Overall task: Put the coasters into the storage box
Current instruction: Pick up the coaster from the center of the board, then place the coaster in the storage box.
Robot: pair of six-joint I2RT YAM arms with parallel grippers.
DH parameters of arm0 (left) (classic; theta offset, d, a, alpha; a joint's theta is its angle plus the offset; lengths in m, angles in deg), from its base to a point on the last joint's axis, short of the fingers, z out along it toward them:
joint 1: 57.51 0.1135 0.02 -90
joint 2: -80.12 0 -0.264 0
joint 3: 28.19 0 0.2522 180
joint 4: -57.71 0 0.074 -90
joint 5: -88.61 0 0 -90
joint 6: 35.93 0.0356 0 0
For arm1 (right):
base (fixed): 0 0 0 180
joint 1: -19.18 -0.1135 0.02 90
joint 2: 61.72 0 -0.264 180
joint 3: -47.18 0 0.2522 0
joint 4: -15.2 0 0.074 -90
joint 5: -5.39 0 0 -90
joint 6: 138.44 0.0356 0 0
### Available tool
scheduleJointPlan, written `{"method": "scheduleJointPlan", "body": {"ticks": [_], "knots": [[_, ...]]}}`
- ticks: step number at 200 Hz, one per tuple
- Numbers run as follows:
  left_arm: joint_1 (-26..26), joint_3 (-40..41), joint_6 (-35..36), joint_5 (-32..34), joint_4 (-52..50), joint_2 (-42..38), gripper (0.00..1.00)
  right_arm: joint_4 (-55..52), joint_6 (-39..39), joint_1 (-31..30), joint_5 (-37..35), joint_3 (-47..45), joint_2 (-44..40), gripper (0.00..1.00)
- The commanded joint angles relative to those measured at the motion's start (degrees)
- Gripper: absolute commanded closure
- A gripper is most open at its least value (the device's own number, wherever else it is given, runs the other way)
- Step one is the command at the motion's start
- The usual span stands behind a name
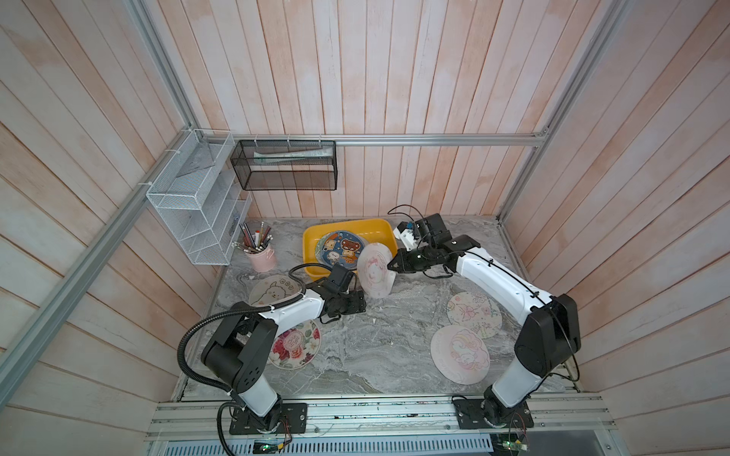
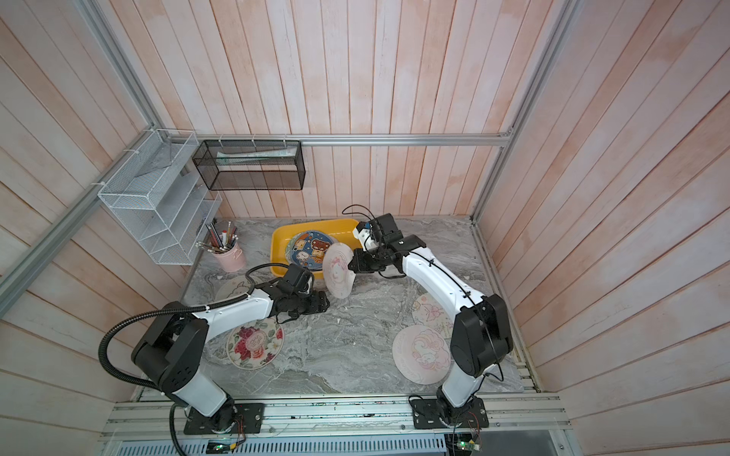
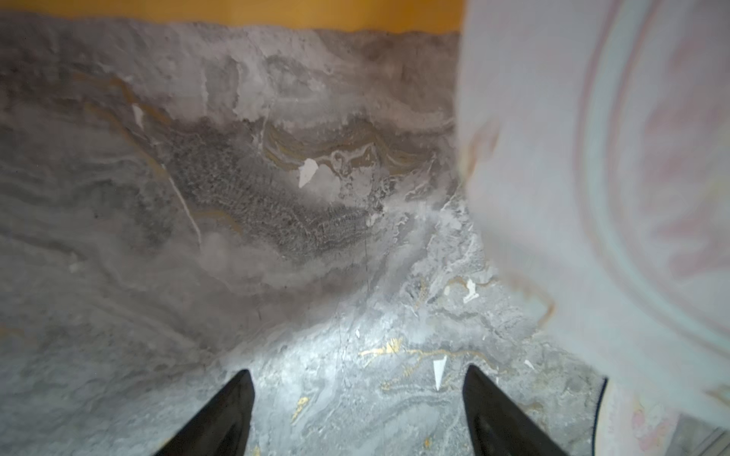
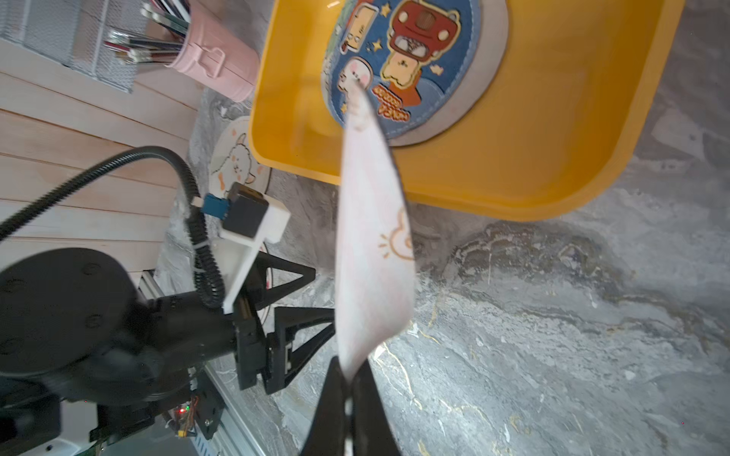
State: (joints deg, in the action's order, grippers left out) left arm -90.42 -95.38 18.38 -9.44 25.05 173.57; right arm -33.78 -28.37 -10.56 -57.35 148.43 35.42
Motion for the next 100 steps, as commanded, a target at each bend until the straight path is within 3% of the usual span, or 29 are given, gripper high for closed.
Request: {"method": "scheduleJointPlan", "body": {"ticks": [1, 100], "knots": [[0.6, 2.0, -1.0, 0.5, 2.6, -2.5, 0.15, -0.9, 0.7, -0.6, 2.1, 6.7, 2.9, 1.0], [1.2, 6.8, -1.6, 0.9, 2.4, -7.7, 0.12, -1.7, 2.7, -3.5, 4.9, 43.2, 32.9, 1.0]]}}
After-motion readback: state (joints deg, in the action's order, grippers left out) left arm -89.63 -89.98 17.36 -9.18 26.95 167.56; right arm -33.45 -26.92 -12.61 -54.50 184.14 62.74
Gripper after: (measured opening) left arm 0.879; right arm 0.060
